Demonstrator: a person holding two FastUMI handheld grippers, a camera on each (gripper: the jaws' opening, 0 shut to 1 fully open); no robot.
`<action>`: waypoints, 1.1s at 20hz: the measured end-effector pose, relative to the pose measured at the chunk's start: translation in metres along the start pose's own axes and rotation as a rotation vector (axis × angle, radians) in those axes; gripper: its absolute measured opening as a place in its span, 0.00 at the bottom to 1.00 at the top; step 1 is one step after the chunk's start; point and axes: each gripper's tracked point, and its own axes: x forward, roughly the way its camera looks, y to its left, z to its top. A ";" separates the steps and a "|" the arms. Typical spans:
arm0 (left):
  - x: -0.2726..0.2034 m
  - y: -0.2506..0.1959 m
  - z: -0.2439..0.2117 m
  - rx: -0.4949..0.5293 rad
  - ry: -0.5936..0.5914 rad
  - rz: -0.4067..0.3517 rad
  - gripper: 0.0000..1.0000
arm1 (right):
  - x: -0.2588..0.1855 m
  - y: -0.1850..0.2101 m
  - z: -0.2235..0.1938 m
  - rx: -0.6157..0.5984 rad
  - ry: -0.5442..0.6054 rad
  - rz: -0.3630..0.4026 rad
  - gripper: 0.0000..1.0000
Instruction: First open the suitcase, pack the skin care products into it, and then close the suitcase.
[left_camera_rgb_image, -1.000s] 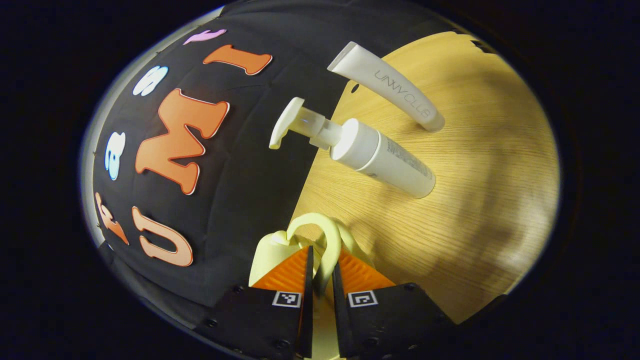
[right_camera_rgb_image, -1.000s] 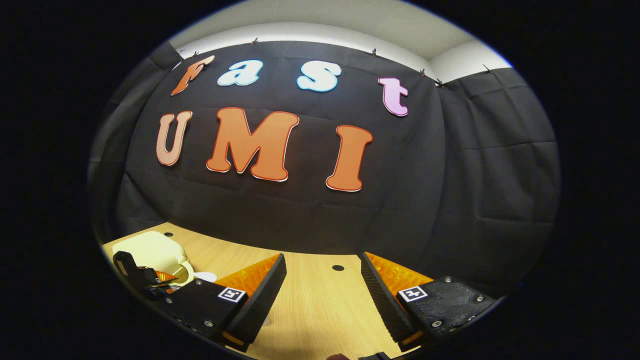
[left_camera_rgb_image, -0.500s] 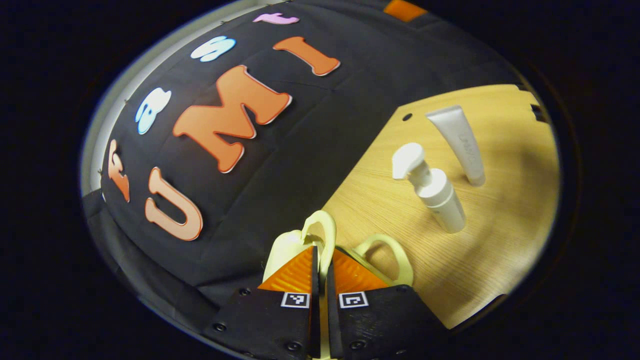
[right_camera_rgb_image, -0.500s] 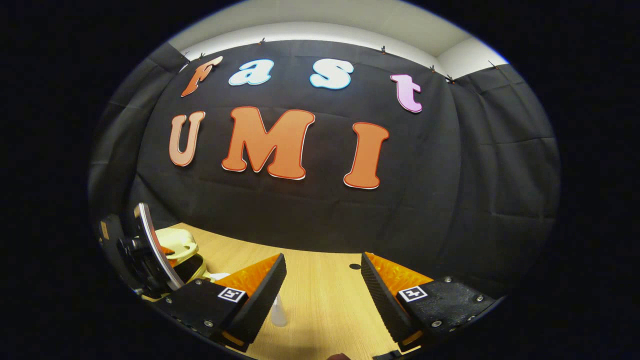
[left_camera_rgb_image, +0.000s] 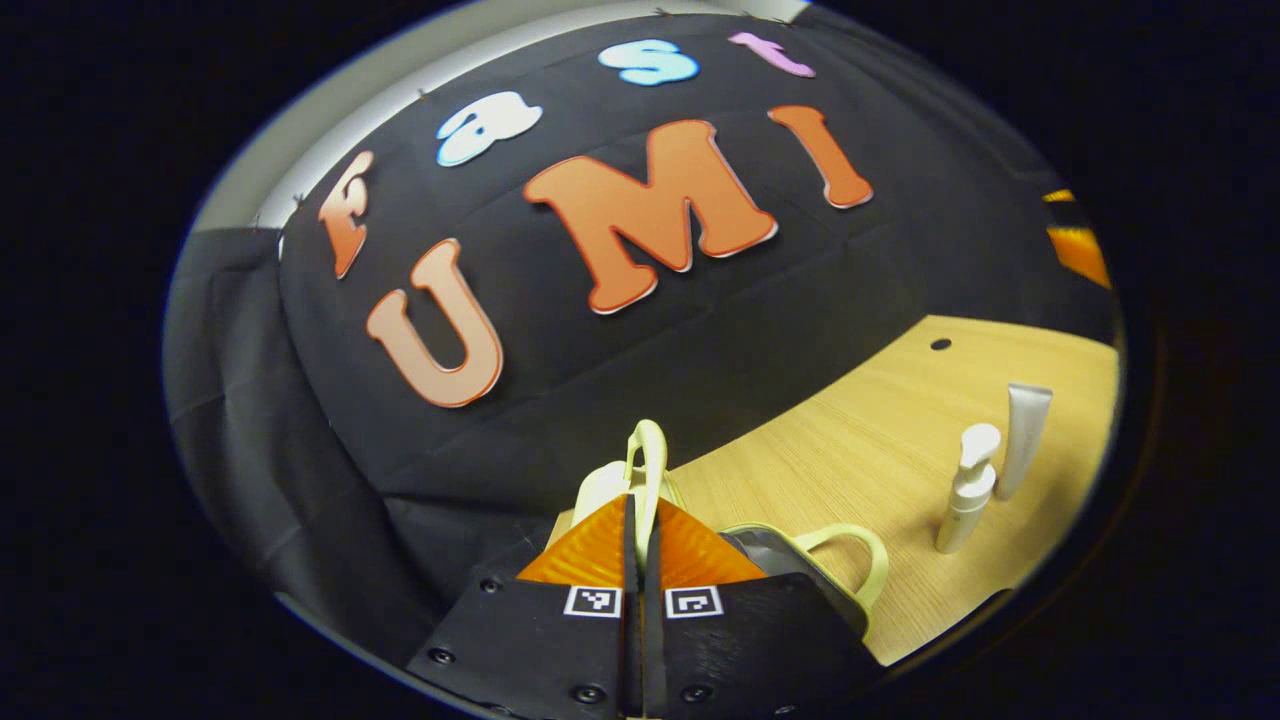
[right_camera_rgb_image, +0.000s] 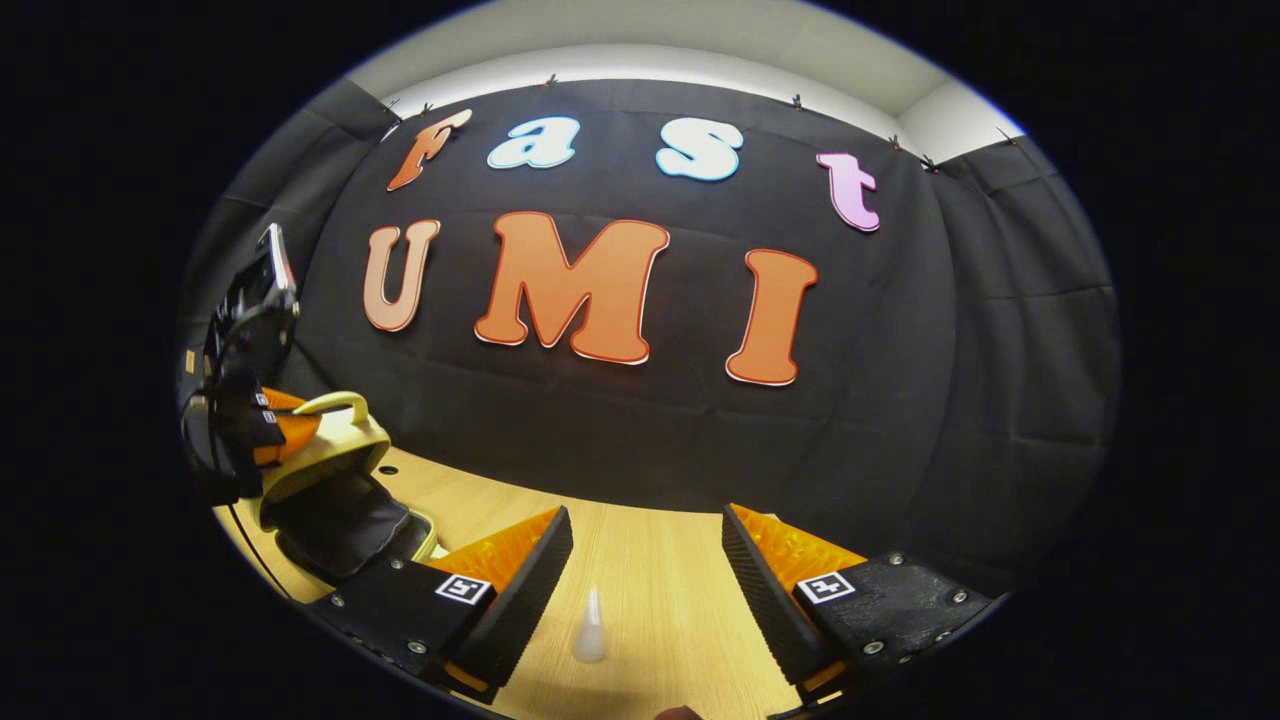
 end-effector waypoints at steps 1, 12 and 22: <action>0.002 0.016 0.001 -0.027 -0.002 0.016 0.02 | 0.001 0.004 0.001 0.001 -0.001 0.006 0.96; 0.011 0.151 -0.056 -0.194 0.053 0.168 0.02 | 0.010 0.048 0.010 -0.024 -0.005 0.020 0.95; 0.032 0.227 -0.146 -0.185 0.175 0.170 0.01 | 0.012 0.091 0.012 -0.031 0.011 0.025 0.95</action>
